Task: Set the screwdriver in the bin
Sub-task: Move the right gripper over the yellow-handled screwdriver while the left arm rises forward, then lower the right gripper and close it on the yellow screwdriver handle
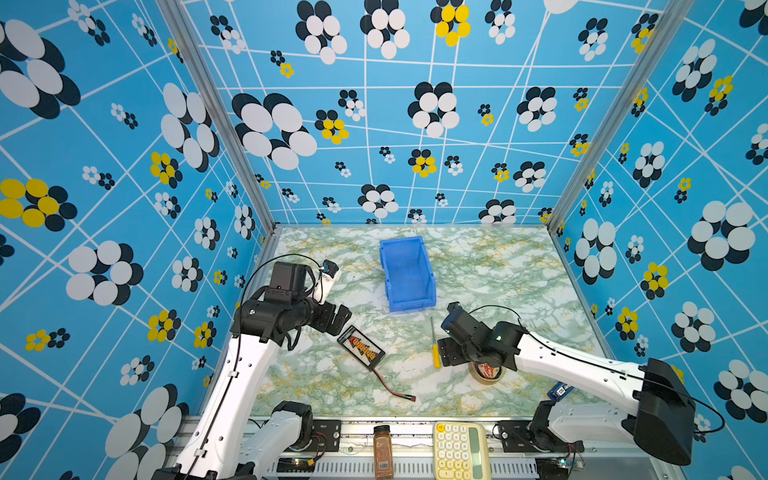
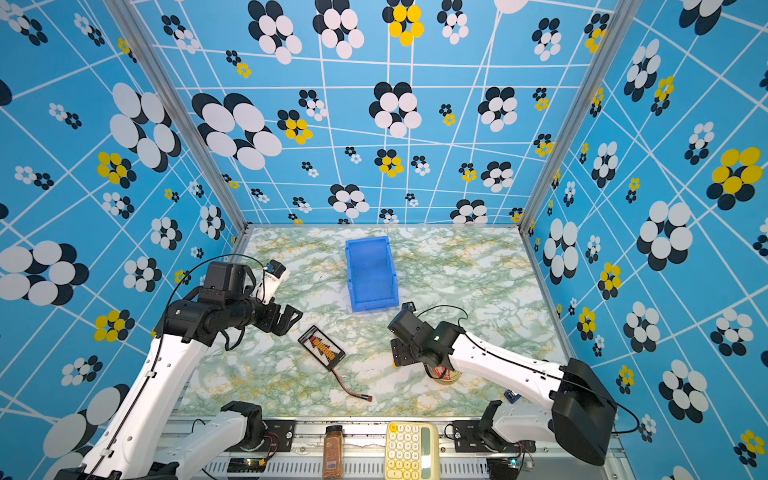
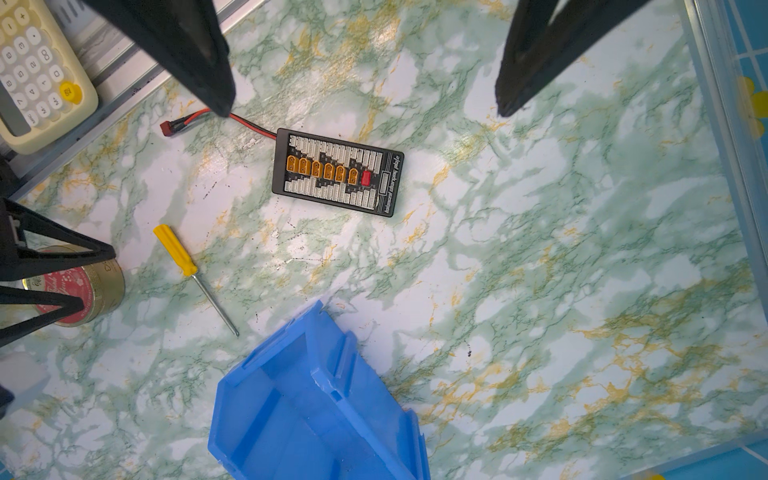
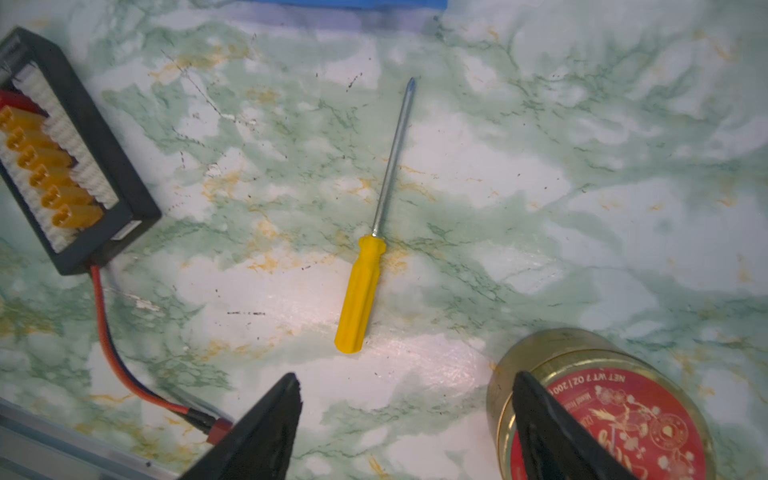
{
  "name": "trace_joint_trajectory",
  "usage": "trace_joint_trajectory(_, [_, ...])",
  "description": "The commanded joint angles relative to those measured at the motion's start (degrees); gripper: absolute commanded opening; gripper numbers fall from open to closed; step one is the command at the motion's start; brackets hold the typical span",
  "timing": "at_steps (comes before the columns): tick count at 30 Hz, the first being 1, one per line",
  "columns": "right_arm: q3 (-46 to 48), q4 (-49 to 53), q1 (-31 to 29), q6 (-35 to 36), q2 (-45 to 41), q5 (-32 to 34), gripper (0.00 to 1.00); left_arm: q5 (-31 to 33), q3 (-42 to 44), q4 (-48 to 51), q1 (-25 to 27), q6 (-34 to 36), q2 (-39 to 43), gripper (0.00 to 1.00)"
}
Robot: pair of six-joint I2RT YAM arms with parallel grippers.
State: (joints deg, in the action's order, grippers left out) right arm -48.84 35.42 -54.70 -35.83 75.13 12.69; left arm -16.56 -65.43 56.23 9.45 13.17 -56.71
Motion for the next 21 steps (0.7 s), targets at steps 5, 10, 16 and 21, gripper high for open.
trace_joint_trajectory(5, [-3.1,-2.8,-1.3,-1.9,6.5,-1.0,0.65,-0.1,1.7,1.0,0.7,0.5,1.9,0.99])
trace_joint_trajectory(10, [-4.8,-3.0,-1.3,-1.4,11.0,-1.1,0.63,-1.6,2.0,1.0,0.7,-0.7,2.3,0.99])
trace_joint_trajectory(16, [-5.4,-4.7,-1.2,-1.9,15.3,0.0,0.59,-0.5,1.6,1.4,0.6,-1.6,2.3,0.99])
trace_joint_trajectory(21, [-6.7,-4.7,-1.3,-2.3,19.2,-1.0,0.53,-0.5,1.6,1.5,0.6,-1.5,2.3,0.99])
